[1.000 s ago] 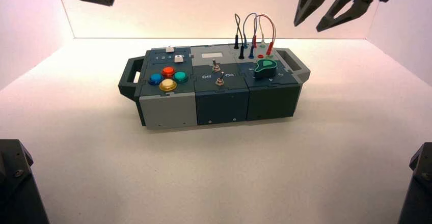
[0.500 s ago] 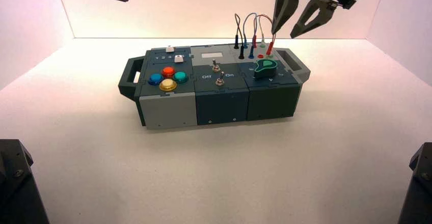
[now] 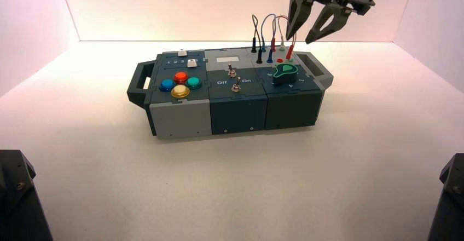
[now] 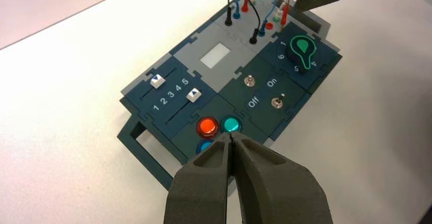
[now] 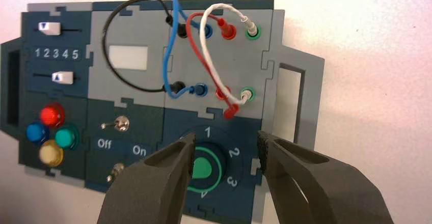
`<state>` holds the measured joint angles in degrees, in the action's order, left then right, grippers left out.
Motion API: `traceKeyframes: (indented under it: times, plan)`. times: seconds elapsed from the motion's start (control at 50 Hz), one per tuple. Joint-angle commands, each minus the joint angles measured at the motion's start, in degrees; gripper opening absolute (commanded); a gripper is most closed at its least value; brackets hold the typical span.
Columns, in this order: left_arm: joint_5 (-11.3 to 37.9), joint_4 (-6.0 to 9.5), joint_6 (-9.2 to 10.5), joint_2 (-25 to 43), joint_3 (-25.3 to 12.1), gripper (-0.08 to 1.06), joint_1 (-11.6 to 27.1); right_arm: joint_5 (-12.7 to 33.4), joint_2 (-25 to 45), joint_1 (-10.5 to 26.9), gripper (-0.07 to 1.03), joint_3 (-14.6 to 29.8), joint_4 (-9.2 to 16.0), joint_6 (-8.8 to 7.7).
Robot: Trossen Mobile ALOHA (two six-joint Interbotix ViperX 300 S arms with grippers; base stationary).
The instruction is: Insert the red wire.
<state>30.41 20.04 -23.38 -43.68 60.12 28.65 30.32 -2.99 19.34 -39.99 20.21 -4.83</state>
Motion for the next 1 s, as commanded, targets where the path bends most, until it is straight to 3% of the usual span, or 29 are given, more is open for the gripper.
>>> traceKeyframes:
  times: [0.02, 0.16, 0.3, 1.0]
  plan:
    - [1.14, 0.62, 0.09, -0.09, -2.29, -0.03, 0.26, -0.97, 0.00, 0.44, 0.63, 1.76, 0.26, 0.35]
    - [2.46, 2.90, -0.26, 0.18, -3.34, -0.03, 0.26, -1.32, 0.79, 0.44, 0.63, 2.11, 0.26, 0.44]
    - [2.46, 4.04, -0.62, 0.26, -3.60, -0.03, 0.26, -1.58, 1.49, 0.44, 0.62, 2.64, 0.44, 0.44]
    - [2.46, 4.13, -0.62, 0.88, -3.43, -0.03, 0.26, -1.67, 5.10, 0.44, 0.51, 3.69, 1.49, 0.62]
